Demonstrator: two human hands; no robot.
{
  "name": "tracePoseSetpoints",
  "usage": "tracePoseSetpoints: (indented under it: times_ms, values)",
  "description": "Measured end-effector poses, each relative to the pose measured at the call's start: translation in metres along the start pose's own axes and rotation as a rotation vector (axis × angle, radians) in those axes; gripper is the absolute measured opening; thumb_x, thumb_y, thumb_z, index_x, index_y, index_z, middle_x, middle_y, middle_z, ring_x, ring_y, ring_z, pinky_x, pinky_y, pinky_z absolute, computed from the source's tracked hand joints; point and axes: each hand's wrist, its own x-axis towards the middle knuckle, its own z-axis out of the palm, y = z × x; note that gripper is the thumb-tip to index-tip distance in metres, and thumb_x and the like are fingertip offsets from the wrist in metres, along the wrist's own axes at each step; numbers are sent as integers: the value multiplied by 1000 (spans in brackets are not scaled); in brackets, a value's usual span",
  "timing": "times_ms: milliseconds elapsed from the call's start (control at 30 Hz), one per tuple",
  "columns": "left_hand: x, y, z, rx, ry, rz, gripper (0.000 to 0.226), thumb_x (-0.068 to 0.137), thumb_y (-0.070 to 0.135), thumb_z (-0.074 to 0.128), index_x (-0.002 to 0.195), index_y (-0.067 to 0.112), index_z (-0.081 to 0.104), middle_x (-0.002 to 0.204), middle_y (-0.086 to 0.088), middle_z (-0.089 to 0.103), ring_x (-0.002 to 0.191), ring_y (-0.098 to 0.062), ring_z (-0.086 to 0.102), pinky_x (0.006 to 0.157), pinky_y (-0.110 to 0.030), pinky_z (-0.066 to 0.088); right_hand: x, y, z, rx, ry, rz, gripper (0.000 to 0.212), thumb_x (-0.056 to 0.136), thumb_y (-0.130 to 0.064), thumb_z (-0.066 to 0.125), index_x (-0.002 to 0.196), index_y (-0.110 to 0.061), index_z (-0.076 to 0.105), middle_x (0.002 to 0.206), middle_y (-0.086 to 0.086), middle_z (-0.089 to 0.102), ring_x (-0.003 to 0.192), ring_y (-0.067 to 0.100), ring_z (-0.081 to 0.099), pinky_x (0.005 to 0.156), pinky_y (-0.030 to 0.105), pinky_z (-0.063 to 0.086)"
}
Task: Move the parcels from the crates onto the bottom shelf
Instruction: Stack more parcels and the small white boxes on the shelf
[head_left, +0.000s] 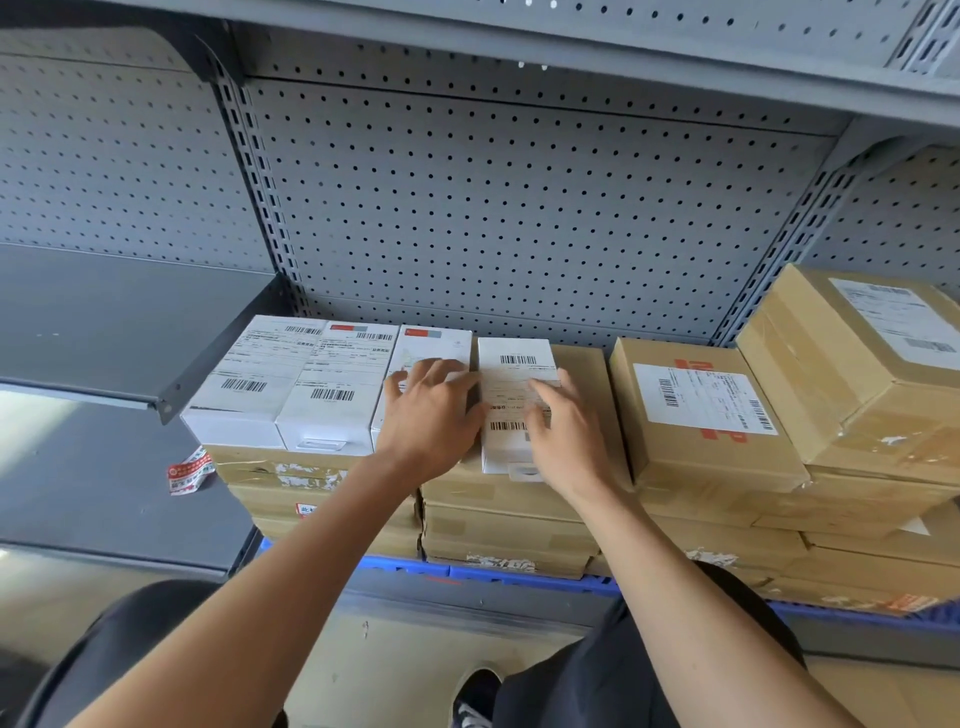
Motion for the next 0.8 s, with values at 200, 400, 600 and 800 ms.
tracePoseSetpoints:
  times_ms: [200, 400, 600, 800]
  values:
    - [-5, -13, 0, -16, -5, 24, 38, 102, 49, 40, 129, 35, 63, 149, 8, 49, 143, -18, 33, 116, -48, 17, -12, -1, -1, -54, -108, -49, 51, 98, -45, 53, 147, -31, 47, 167, -5, 8, 152, 22, 18, 119, 46, 28]
    - [-7, -22, -2, -6, -28, 69, 45, 101, 35, 33, 139, 34, 58, 153, 8, 47, 146, -15, 32, 117, -46, 19, -11, -7, 8, -101, -108, -11, 52, 100, -53, 47, 149, -37, 41, 167, -5, 9, 152, 30, 18, 118, 51, 29]
    - [-10, -20, -4, 7, -33, 82, 55, 94, 43, 27, 140, 34, 56, 155, 8, 45, 147, -16, 32, 116, -45, 17, -16, -17, 16, -144, -108, -28, 53, 101, -55, 42, 151, -39, 37, 168, -5, 6, 151, 30, 13, 118, 48, 28]
    - [-9, -24, -3, 25, -63, 103, 52, 96, 43, 36, 144, 34, 52, 158, 6, 42, 149, -17, 30, 119, -47, 17, -15, -23, 17, -174, -93, -10, 52, 102, -54, 40, 152, -37, 37, 168, -2, 8, 150, 30, 12, 118, 46, 25]
